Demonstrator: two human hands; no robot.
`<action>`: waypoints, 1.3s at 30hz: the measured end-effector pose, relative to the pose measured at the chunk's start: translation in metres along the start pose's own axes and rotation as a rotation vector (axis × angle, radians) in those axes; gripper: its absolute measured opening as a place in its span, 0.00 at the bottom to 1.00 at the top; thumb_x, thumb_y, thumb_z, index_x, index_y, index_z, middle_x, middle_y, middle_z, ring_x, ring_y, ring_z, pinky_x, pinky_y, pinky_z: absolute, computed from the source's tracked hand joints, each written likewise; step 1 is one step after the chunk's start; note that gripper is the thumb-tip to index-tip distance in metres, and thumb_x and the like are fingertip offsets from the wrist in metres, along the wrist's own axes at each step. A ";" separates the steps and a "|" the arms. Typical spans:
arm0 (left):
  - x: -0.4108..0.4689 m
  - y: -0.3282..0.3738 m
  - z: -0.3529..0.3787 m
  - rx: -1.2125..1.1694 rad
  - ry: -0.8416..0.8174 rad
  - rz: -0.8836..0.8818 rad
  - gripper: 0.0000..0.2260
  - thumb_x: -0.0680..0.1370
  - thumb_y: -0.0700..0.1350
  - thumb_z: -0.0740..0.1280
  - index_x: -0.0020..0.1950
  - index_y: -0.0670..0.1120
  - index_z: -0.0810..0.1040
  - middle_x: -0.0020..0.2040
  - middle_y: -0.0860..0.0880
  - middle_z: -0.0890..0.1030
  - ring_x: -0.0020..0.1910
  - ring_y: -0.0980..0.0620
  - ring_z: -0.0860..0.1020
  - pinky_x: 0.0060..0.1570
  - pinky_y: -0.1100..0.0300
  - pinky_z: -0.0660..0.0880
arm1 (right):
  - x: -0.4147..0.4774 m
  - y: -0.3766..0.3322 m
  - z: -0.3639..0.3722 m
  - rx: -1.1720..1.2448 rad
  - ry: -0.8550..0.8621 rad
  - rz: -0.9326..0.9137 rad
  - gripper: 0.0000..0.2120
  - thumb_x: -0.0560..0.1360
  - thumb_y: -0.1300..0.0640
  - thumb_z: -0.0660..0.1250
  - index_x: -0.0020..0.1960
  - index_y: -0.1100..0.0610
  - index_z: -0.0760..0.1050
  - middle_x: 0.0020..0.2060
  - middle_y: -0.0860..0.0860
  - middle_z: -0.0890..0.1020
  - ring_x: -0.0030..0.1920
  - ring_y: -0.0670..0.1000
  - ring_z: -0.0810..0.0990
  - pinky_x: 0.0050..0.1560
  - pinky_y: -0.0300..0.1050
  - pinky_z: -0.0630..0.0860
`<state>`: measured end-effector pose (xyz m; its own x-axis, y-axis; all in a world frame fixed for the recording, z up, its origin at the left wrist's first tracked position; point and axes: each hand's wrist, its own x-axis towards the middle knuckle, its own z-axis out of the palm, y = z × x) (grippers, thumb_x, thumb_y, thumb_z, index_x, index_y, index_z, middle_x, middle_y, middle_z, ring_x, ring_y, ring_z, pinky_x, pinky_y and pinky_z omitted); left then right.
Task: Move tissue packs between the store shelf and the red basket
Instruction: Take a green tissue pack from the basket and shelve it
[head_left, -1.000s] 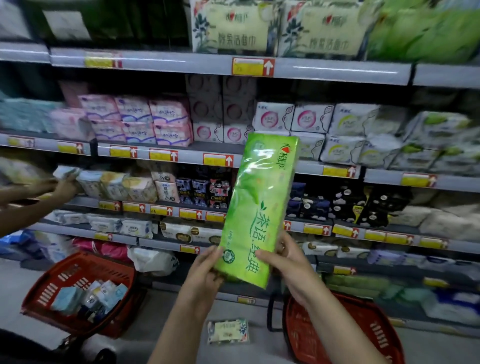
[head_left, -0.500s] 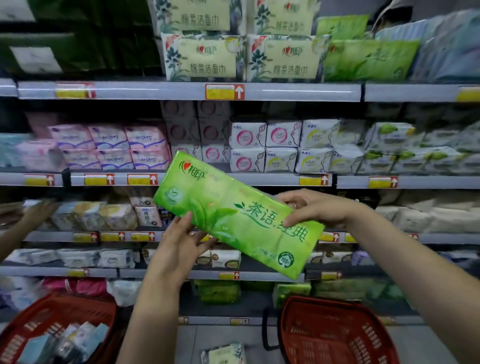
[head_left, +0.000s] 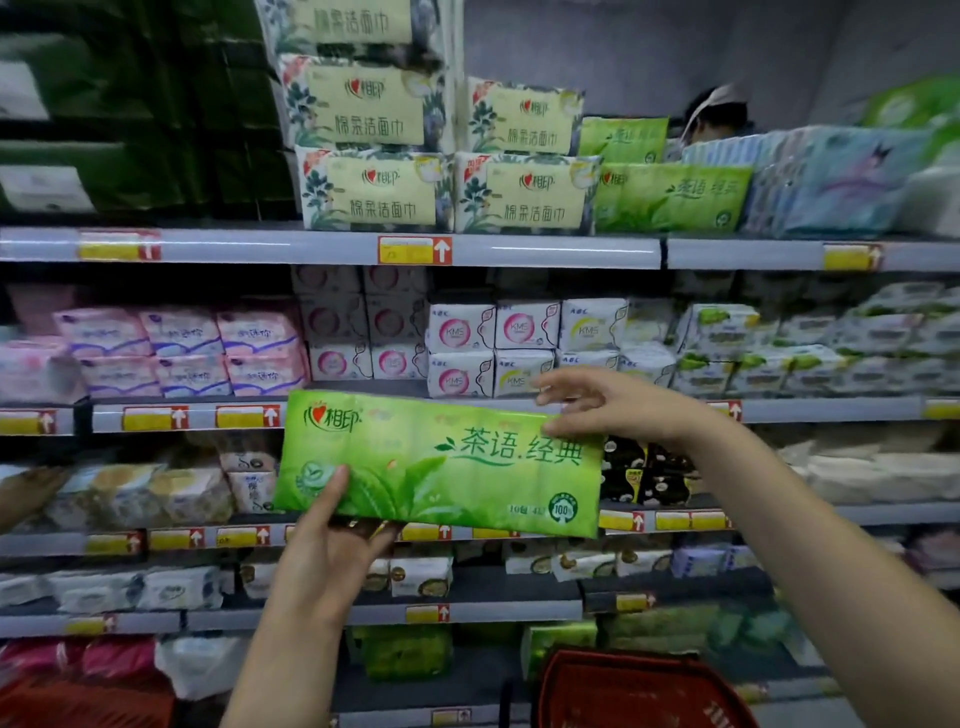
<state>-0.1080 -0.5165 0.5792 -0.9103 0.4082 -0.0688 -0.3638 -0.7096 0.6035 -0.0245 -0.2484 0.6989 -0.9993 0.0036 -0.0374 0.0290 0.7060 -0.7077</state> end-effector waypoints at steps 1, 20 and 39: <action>0.001 -0.001 0.003 -0.002 0.005 0.000 0.15 0.70 0.47 0.66 0.57 0.49 0.76 0.45 0.47 0.86 0.42 0.50 0.85 0.42 0.47 0.81 | -0.008 0.003 -0.001 0.046 0.074 0.000 0.27 0.69 0.44 0.70 0.66 0.41 0.67 0.63 0.44 0.73 0.58 0.39 0.75 0.60 0.38 0.70; 0.010 -0.031 0.075 0.056 -0.074 -0.005 0.36 0.61 0.51 0.79 0.65 0.45 0.71 0.64 0.44 0.78 0.61 0.44 0.78 0.57 0.41 0.74 | -0.076 0.057 0.023 0.670 0.698 0.048 0.43 0.53 0.35 0.78 0.65 0.47 0.71 0.58 0.46 0.81 0.59 0.47 0.79 0.59 0.47 0.76; 0.114 -0.129 0.212 0.096 -0.034 0.241 0.15 0.79 0.38 0.61 0.64 0.49 0.65 0.59 0.43 0.75 0.49 0.44 0.77 0.29 0.52 0.81 | -0.065 0.159 -0.143 0.528 0.794 -0.115 0.16 0.75 0.61 0.65 0.51 0.40 0.67 0.49 0.36 0.74 0.37 0.24 0.75 0.35 0.22 0.71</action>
<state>-0.1235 -0.2569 0.6620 -0.9606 0.2545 0.1120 -0.1155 -0.7317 0.6718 0.0413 -0.0354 0.6895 -0.7157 0.5698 0.4037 -0.2574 0.3221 -0.9110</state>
